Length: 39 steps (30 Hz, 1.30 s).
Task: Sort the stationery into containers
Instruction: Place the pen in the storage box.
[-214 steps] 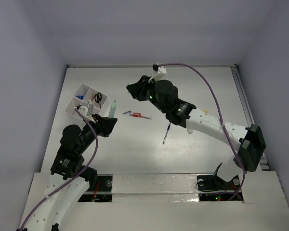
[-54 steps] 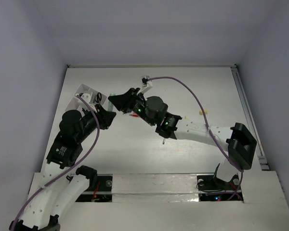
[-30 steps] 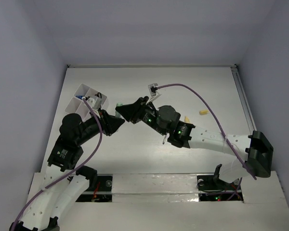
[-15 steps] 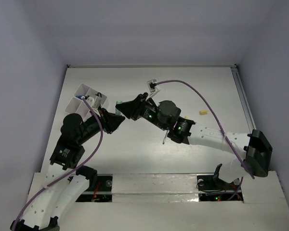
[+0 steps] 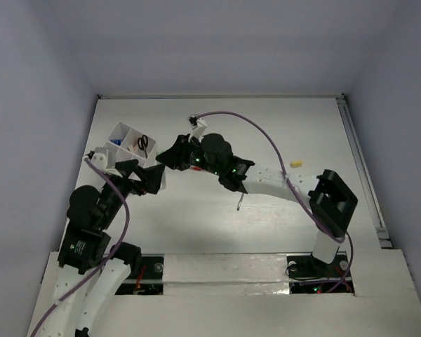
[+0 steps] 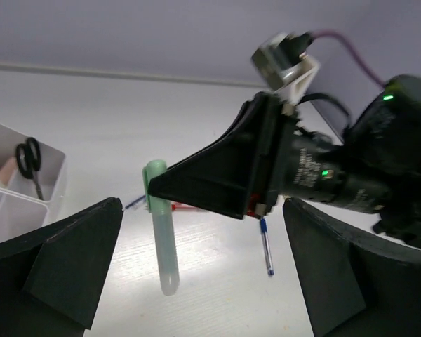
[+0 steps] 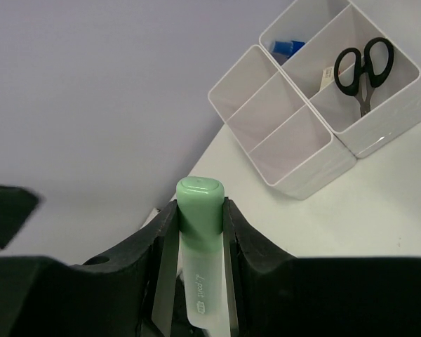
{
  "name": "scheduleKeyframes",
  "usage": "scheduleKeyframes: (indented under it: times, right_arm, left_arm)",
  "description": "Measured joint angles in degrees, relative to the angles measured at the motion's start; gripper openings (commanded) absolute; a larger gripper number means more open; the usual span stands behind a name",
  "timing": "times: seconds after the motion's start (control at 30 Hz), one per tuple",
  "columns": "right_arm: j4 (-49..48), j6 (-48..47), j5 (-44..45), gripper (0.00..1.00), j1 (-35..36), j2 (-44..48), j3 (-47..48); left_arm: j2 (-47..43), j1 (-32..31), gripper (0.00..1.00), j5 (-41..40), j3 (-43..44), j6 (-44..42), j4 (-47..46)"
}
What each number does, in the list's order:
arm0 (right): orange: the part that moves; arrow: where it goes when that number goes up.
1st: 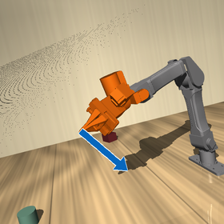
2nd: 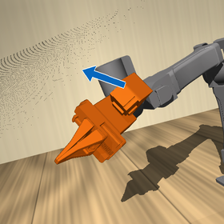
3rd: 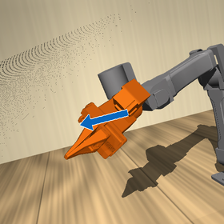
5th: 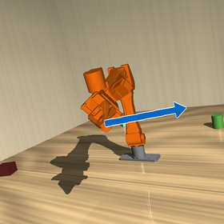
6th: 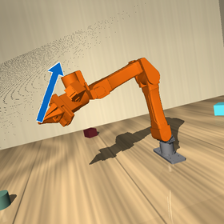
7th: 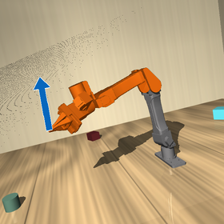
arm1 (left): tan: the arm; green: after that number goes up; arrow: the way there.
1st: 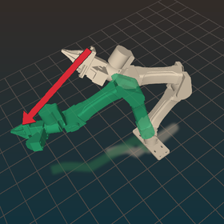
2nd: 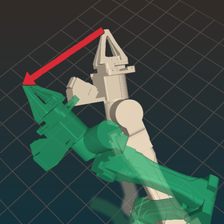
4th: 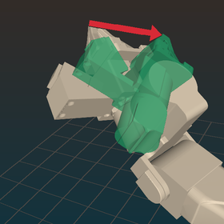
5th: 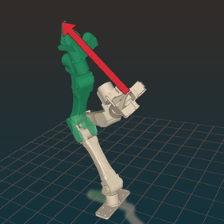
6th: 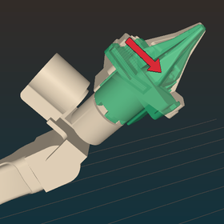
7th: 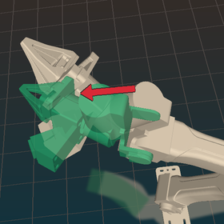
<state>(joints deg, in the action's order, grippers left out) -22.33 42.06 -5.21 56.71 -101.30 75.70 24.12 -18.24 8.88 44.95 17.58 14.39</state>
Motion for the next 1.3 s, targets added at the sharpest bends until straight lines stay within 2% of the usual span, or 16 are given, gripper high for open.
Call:
scheduleKeyframes:
  times: [0.2, 0.43, 0.67, 0.83, 1.0, 1.17, 1.2, 1.3]
  right_arm:
    - [-0.48, 0.13, -1.33, 0.0, -0.02, -10.32, 8.68]
    - [-4.11, -1.86, -1.64, 0.0, -0.04, -25.68, 24.57]
    - [-5.14, -3.48, -0.28, 0.0, -0.04, -39.36, 43.67]
    - [-5.11, -3.8, 1.46, 0.0, -0.04, -46.93, 53.92]
    - [-4.63, -4.22, 2.4, 0.0, -0.02, -52.7, 60.67]
    - [-4.15, -5.68, 3.45, 0.0, 0.24, -54.66, 61.83]
    - [-4.07, -6.23, 3.67, 0.03, 0.35, -54.77, 61.83]
    - [-3.87, -7.41, 3.78, 0.29, 0.74, -54.8, 61.83]
  left_arm:
    - [-7.89, 0.0, 0.99, -6.99, 3.43, -0.26, 4.04]
    - [-8.57, 0.0, 0.99, -10.71, 5.14, -0.92, 1.55]
    - [-8.85, 0.0, 0.99, -13.73, -0.37, -2.38, -4.42]
    - [-10.69, -0.13, 0.99, -15.96, -4.48, -2.86, -6.05]
    - [-11.02, -1.25, 0.99, -16.87, -4.98, -3.43, -7.61]
    - [-11.15, -1.66, 0.99, -16.74, -5.07, -3.69, -8.85]
    - [-11.15, -1.7, 0.99, -16.65, -5.07, -3.72, -8.96]
    - [-11.15, -1.86, 0.99, -16.57, -5.07, -3.82, -9.03]
